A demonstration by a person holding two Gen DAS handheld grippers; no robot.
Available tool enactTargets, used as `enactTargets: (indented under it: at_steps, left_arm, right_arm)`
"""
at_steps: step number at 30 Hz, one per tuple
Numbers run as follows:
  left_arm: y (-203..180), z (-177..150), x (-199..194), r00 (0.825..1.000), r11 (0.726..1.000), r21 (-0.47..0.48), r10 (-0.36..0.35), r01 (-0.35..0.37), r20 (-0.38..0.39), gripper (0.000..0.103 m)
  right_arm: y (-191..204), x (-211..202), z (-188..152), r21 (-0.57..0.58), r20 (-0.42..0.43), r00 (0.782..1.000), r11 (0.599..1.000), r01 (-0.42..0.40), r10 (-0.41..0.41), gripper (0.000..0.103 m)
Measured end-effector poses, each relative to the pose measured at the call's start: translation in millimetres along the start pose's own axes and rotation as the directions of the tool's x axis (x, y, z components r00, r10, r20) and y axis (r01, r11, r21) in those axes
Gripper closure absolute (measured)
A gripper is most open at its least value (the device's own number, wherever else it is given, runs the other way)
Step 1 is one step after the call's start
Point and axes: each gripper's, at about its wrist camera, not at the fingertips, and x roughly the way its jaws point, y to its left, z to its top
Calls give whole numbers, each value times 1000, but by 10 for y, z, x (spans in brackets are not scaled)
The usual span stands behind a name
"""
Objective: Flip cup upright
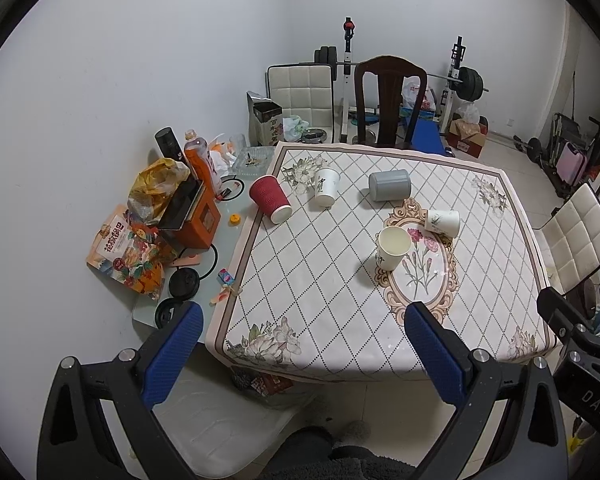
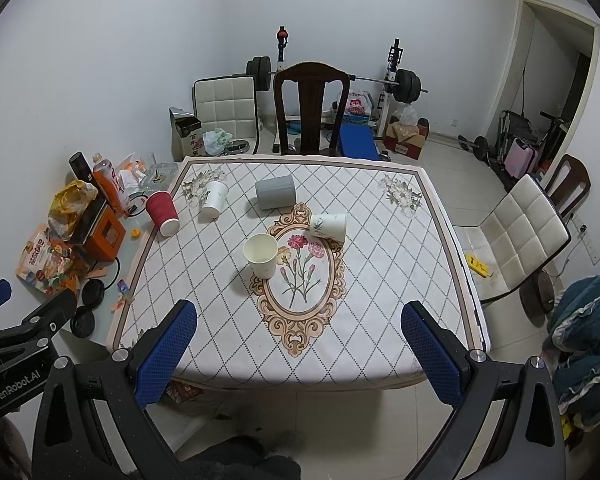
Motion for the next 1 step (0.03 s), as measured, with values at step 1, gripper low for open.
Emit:
enactTargets:
  at_steps: [1]
  left_arm:
    - [-13,-5,5,1000,1000,-2,-3,3,-3,0]
  right_arm:
    - [-3,6,2,-1,-1,1000,1000,0,0,0]
